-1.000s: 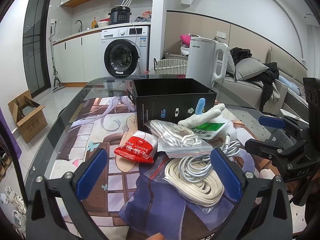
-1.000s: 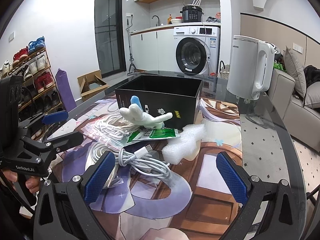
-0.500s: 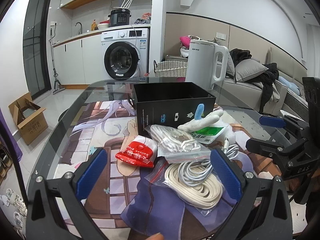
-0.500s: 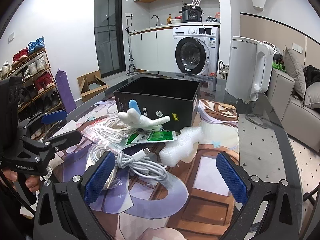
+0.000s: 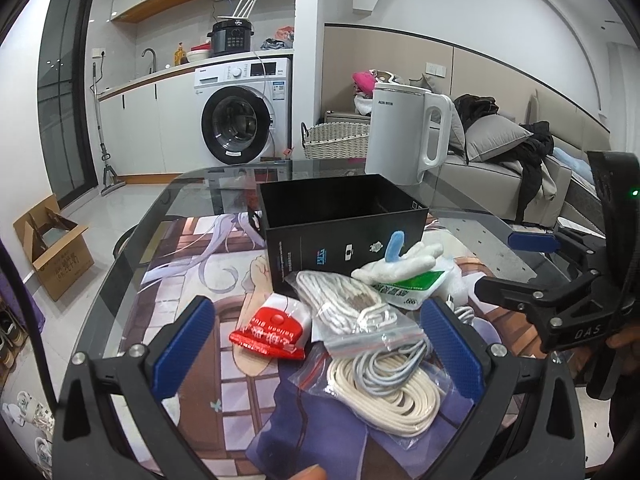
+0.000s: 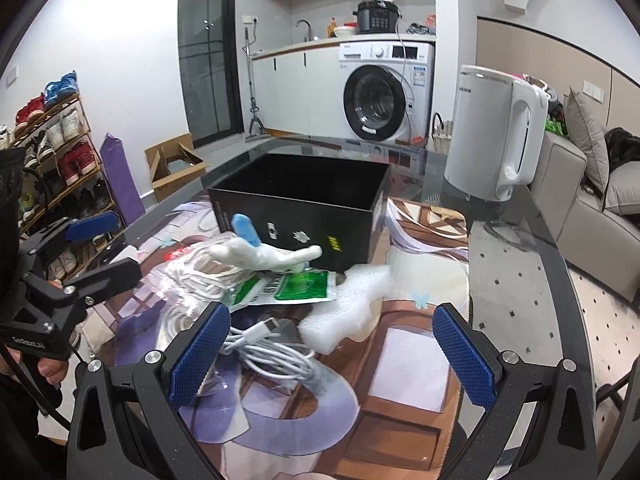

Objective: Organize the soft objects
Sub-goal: 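Move the right gripper to the white foam sheet and close on it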

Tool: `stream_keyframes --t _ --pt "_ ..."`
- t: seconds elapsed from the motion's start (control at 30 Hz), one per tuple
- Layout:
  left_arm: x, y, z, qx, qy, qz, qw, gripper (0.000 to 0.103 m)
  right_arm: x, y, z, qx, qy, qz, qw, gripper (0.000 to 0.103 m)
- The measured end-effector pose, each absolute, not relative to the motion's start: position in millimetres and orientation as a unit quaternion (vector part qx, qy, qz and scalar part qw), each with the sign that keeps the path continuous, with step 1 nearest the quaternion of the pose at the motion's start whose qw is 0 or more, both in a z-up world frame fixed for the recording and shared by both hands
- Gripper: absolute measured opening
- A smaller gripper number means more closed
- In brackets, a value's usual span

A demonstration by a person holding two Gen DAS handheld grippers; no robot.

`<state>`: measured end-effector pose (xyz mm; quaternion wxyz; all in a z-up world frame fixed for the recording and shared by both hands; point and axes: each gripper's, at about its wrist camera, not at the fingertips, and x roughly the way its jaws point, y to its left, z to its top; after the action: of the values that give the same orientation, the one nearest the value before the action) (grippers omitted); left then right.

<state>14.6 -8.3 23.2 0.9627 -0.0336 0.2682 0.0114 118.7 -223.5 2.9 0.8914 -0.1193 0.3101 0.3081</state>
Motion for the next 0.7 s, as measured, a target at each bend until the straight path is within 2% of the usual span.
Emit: stream_keyframes --t 0.33,0.7 --pt "39.6 -9.1 16.5 -0.02 0.296 0.01 0.955 0.103 148.5 -225.9 -5.5 -0.106 0.349 0.284 0.887 0.103" --pt "56.1 -0.5 9.2 -0.033 0.313 0.003 0.949 0.103 170.2 -217.1 -28.3 -0.139 0.396 0.278 0.864 0.103"
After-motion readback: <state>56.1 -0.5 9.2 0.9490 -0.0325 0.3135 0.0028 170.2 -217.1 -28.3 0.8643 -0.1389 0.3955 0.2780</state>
